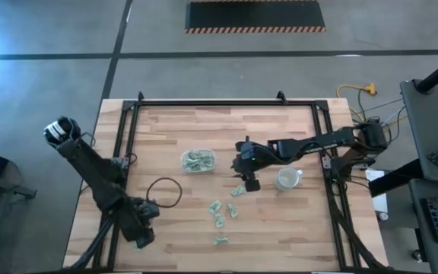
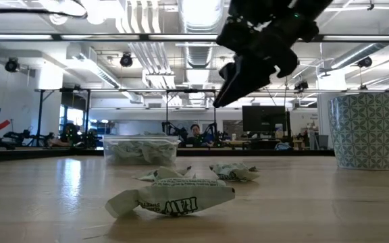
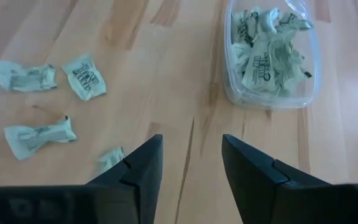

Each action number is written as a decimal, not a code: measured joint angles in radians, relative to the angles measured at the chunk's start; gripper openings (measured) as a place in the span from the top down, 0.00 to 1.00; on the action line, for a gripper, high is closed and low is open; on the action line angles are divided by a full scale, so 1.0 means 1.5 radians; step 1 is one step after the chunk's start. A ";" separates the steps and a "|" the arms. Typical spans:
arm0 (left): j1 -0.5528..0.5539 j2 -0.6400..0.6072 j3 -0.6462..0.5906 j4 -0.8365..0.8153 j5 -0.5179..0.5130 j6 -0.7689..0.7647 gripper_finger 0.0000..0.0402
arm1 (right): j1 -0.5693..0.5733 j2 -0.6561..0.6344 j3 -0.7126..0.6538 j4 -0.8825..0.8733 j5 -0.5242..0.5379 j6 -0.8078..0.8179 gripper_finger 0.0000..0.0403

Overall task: Pick and place Stevia / Truvia into bins
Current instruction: Put the stevia packet into the transparent bin

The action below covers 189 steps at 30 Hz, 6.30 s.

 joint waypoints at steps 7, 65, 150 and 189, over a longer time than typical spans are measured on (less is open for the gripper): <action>-0.036 0.087 0.029 0.000 0.132 -0.244 0.39 | 0.004 -0.040 -0.077 0.082 0.000 0.015 0.63; 0.045 0.208 0.109 -0.035 -0.086 0.203 0.99 | 0.037 -0.043 -0.117 0.167 0.001 0.019 0.70; 0.390 -0.057 0.057 -0.001 -0.296 0.709 0.47 | 0.055 0.110 -0.108 0.111 0.001 0.083 0.73; 0.252 -0.060 -0.022 0.025 -0.189 0.641 0.47 | -0.033 0.338 0.357 -0.051 0.159 -0.006 0.96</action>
